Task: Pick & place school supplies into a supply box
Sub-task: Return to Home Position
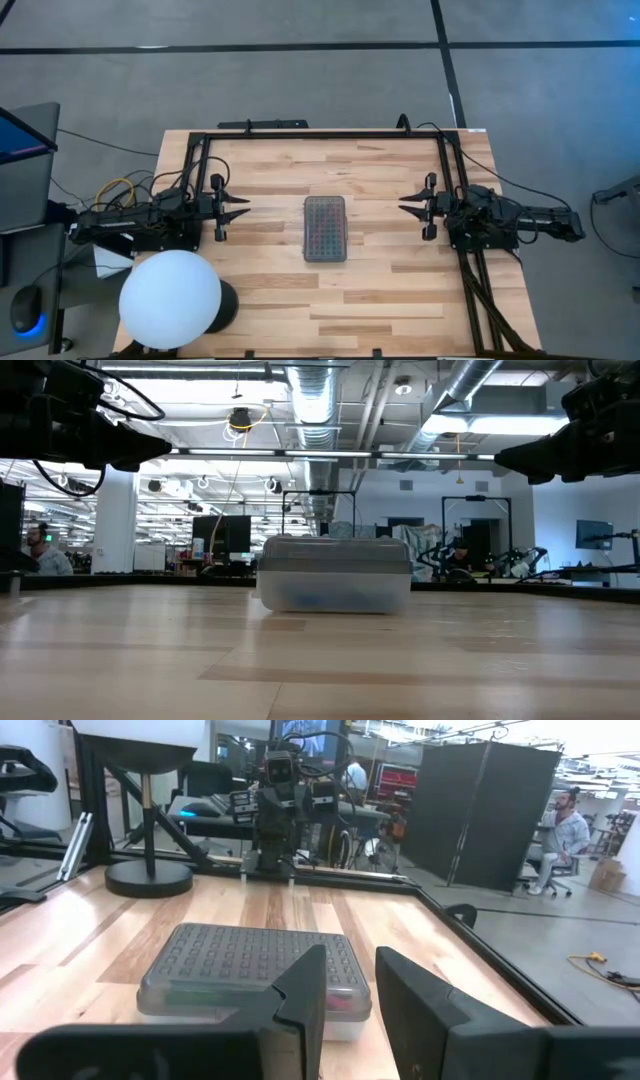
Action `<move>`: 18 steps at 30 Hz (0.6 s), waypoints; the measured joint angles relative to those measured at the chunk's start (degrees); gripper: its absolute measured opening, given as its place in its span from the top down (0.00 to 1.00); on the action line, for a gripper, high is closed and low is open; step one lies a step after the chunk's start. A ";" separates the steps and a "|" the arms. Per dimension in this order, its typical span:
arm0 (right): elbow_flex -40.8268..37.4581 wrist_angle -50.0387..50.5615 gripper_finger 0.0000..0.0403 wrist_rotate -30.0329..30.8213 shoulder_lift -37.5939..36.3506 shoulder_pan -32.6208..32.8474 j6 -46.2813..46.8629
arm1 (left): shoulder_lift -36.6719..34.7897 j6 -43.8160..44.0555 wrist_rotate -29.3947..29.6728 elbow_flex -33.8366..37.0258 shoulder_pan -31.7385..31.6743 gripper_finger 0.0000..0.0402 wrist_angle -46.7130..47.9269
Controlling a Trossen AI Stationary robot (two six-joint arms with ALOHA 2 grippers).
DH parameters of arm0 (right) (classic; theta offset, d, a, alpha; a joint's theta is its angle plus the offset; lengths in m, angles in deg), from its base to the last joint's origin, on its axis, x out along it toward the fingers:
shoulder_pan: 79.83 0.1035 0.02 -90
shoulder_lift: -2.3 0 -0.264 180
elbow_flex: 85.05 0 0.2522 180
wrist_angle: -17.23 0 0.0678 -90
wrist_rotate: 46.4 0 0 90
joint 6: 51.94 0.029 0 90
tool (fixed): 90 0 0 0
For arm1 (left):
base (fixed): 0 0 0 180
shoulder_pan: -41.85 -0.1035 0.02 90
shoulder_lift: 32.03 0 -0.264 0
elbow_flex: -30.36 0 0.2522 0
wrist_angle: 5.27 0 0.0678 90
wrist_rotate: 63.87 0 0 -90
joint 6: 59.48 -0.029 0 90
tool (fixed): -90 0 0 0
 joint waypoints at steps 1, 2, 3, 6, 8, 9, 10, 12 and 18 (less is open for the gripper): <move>0.00 0.00 0.79 0.02 0.00 0.00 0.00 | -0.01 -0.09 0.00 0.00 0.00 0.76 0.00; 0.00 0.00 0.79 0.02 0.01 0.00 0.00 | 0.01 -0.38 0.01 0.00 0.00 0.76 0.00; 0.00 0.00 0.79 0.02 0.01 0.00 0.00 | 0.01 -0.49 0.00 0.00 0.00 0.76 0.00; 0.01 0.00 0.79 0.04 0.01 0.00 0.00 | -0.02 -0.26 0.00 0.02 0.00 0.76 0.00; 0.02 0.00 0.79 0.04 0.01 0.00 0.00 | 0.01 0.19 0.00 0.01 0.00 0.76 0.00; 0.02 0.00 0.79 0.04 0.01 0.00 0.00 | 0.01 0.19 0.00 0.01 0.00 0.76 0.00; 0.02 0.00 0.79 0.04 0.00 0.00 0.00 | 0.01 0.13 0.00 0.00 0.00 0.76 0.00; 0.02 0.00 0.79 0.04 0.02 0.00 0.00 | 0.00 -0.50 0.00 0.00 0.00 0.76 0.00; 0.02 0.02 0.79 0.04 0.01 0.00 0.00 | 0.00 0.21 0.00 0.00 0.00 0.76 0.00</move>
